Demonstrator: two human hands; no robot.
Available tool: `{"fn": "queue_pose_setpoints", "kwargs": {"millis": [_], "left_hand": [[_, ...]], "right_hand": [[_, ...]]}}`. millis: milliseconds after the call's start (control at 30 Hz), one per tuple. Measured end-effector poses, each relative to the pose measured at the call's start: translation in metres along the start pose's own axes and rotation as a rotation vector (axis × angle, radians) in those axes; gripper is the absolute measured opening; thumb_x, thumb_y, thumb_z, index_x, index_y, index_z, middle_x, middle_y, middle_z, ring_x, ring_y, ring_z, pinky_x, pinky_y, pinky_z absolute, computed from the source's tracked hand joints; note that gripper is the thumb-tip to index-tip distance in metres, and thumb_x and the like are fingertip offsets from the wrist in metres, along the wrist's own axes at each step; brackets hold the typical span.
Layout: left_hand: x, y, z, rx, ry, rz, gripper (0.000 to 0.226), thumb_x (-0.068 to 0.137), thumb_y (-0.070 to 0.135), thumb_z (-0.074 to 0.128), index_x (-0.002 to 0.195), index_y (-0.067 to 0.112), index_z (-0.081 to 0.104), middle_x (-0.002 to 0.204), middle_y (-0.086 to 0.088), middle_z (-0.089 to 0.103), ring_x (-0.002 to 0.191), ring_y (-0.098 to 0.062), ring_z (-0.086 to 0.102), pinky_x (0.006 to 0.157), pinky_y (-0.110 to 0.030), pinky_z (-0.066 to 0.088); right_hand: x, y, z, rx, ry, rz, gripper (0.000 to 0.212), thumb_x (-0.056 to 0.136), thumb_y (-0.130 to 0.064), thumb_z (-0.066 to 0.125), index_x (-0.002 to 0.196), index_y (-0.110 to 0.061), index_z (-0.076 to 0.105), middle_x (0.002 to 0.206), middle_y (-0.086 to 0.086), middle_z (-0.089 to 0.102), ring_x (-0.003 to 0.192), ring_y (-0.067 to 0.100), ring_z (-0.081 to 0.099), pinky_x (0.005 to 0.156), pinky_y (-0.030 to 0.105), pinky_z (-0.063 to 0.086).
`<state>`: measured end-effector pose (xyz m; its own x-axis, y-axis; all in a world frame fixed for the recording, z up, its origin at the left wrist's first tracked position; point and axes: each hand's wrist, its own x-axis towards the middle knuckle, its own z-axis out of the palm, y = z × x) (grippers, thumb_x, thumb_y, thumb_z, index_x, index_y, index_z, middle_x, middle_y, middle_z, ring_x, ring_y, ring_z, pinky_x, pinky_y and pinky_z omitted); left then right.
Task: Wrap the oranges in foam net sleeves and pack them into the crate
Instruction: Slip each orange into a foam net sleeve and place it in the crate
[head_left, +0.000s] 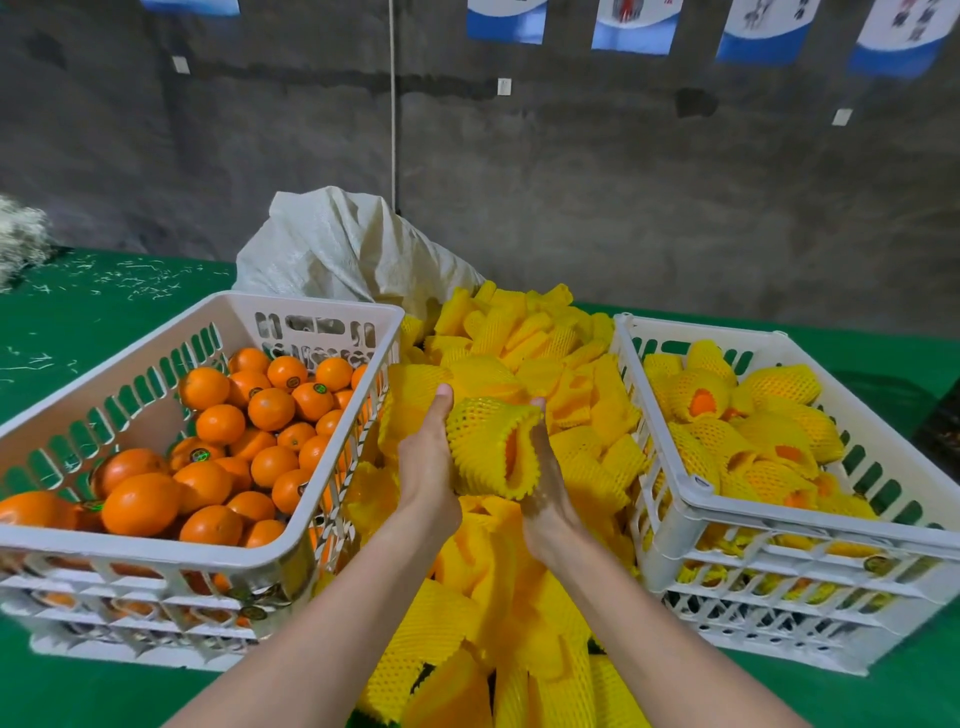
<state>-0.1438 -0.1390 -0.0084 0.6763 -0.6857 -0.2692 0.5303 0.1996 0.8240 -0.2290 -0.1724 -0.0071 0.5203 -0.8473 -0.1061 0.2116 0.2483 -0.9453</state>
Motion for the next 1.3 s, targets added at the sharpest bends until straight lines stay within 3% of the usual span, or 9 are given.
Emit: {"fn": "queue_pose_setpoints", "kwargs": {"millis": [100,267,467,633,767,933,1067,1200,1300], "left_hand": [[0.002,-0.005,-0.006,0.224,0.043,0.332,0.05,0.088,0.044,0.061,0.047,0.026,0.037,0.051,0.0,0.042,0.049,-0.011,0.039,0.055,-0.027,0.033],[0.006,-0.005,-0.01,0.598,0.107,0.682,0.05,0.092,0.037,0.055,0.054,0.012,0.034,0.049,-0.003,0.028,0.048,-0.013,0.025,0.049,-0.028,0.021],[0.011,0.0,-0.012,0.212,-0.087,0.199,0.04,0.094,0.042,0.047,0.08,0.006,0.058,0.073,-0.016,0.055,0.069,-0.025,0.053,0.065,-0.033,0.044],[0.015,0.0,-0.011,0.264,-0.143,0.195,0.043,0.093,0.042,0.047,0.065,0.011,0.055,0.054,0.002,0.064,0.052,-0.009,0.063,0.048,-0.017,0.048],[0.01,0.001,-0.008,0.342,-0.158,0.172,0.048,0.093,0.043,0.046,0.058,0.011,0.049,0.047,0.005,0.059,0.047,-0.006,0.057,0.046,-0.016,0.045],[0.009,0.005,-0.006,0.385,-0.187,0.099,0.041,0.092,0.045,0.05,0.088,0.005,0.058,0.085,-0.02,0.06,0.083,-0.027,0.058,0.084,-0.048,0.051],[0.007,0.005,-0.008,0.366,-0.198,0.151,0.045,0.085,0.045,0.056,0.077,0.001,0.064,0.073,-0.017,0.065,0.074,-0.027,0.061,0.071,-0.037,0.049],[0.009,0.01,-0.015,0.277,-0.281,-0.136,0.052,0.088,0.059,0.045,0.101,0.013,0.065,0.1,-0.011,0.071,0.097,-0.028,0.066,0.089,-0.042,0.051],[0.002,0.013,-0.013,0.176,-0.4,-0.394,0.05,0.089,0.059,0.044,0.104,0.016,0.064,0.092,-0.014,0.074,0.085,-0.029,0.071,0.073,-0.039,0.057]], "right_hand": [[0.001,0.005,-0.007,-0.216,-0.008,0.001,0.052,0.098,-0.046,0.024,0.143,-0.021,0.031,0.136,-0.008,0.039,0.126,0.016,0.044,0.098,0.02,0.038],[0.008,0.011,-0.006,-0.24,0.125,-0.024,0.053,0.093,-0.055,0.035,0.128,-0.018,0.049,0.093,-0.004,0.05,0.105,0.024,0.051,0.092,0.04,0.042],[0.018,0.012,-0.009,0.197,0.052,0.099,0.029,0.093,-0.044,0.044,0.088,-0.023,0.063,0.07,-0.004,0.072,0.068,0.011,0.066,0.062,0.027,0.05],[0.017,0.01,-0.01,0.324,0.024,0.137,0.033,0.095,-0.042,0.039,0.117,-0.023,0.055,0.082,0.002,0.068,0.067,0.014,0.065,0.057,0.025,0.049],[0.017,0.011,-0.012,0.352,-0.051,0.153,0.036,0.094,-0.042,0.04,0.087,-0.016,0.063,0.067,0.003,0.07,0.064,0.017,0.064,0.062,0.028,0.049],[0.017,0.014,-0.015,0.297,-0.06,0.08,0.031,0.093,-0.034,0.045,0.074,-0.018,0.063,0.06,0.0,0.066,0.056,0.012,0.063,0.055,0.024,0.049],[0.017,0.016,-0.018,0.214,-0.135,0.009,0.044,0.093,-0.034,0.043,0.064,-0.021,0.073,0.063,-0.002,0.069,0.059,0.008,0.065,0.055,0.022,0.051],[0.012,0.009,-0.019,-0.013,-0.154,-0.093,0.045,0.086,-0.037,0.049,0.117,-0.006,0.063,0.116,0.014,0.065,0.108,0.023,0.061,0.09,0.034,0.05],[0.012,0.009,-0.025,-0.115,-0.141,-0.18,0.048,0.088,-0.031,0.049,0.133,-0.013,0.046,0.118,-0.006,0.06,0.106,0.004,0.058,0.08,0.014,0.05]]}}
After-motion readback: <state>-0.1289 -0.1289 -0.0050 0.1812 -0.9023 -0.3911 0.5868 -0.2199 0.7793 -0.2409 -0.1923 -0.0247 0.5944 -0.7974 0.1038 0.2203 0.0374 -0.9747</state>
